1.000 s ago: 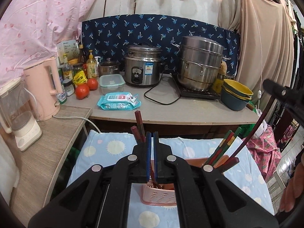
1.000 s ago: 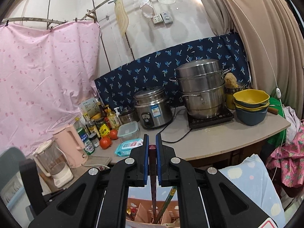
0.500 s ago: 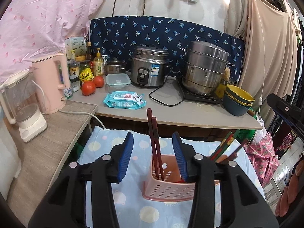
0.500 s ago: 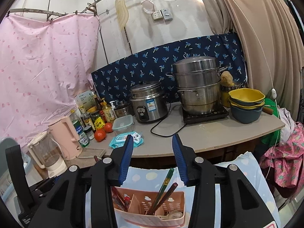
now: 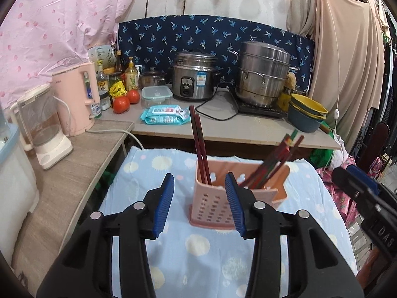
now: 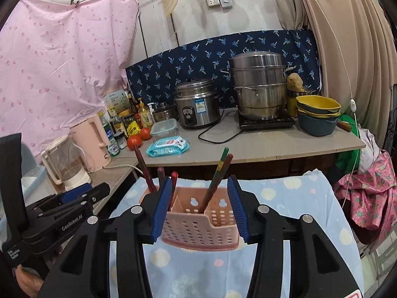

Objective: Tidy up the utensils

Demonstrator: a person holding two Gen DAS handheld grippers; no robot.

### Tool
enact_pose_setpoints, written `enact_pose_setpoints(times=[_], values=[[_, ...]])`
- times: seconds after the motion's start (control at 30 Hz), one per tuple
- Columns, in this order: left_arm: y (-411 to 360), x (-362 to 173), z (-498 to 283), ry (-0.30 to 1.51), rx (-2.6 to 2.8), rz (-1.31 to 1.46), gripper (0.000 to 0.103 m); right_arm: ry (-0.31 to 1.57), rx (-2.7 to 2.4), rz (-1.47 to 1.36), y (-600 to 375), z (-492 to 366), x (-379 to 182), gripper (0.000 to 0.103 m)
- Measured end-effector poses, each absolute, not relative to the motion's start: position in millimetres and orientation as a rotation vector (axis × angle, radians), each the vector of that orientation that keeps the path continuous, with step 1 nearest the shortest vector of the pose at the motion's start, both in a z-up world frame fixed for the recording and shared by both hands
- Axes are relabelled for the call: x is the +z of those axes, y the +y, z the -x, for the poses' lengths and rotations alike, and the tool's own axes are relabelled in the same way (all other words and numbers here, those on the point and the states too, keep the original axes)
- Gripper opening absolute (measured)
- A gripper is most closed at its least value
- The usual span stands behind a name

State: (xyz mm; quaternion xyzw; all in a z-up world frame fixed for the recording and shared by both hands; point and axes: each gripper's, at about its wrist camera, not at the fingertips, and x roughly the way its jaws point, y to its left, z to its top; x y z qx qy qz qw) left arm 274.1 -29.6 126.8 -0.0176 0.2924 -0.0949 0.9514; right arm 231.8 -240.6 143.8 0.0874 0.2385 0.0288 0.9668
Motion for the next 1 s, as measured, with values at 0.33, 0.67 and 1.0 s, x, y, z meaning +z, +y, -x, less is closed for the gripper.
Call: enact_pose_setpoints(times=[0.33,0.67,1.0], values=[[-32.3,102.3,-240.6,0.651,-0.204,0.012,0.041,0.585,0.023,-0.132,-229.6,-191.6,106.5,0.046],[-28.8,84.0,-218.5,0.688,-0.204,0.011,0.050,0.652,-0.024,-0.101,-225.8,-167.5,86.6,0.047],[-28.6,66.9,-202.8,0.722,-0.195,-0.006,0.064,0.675,-0.061,-0.091,-227.5,-149.4,76.3,0.061]])
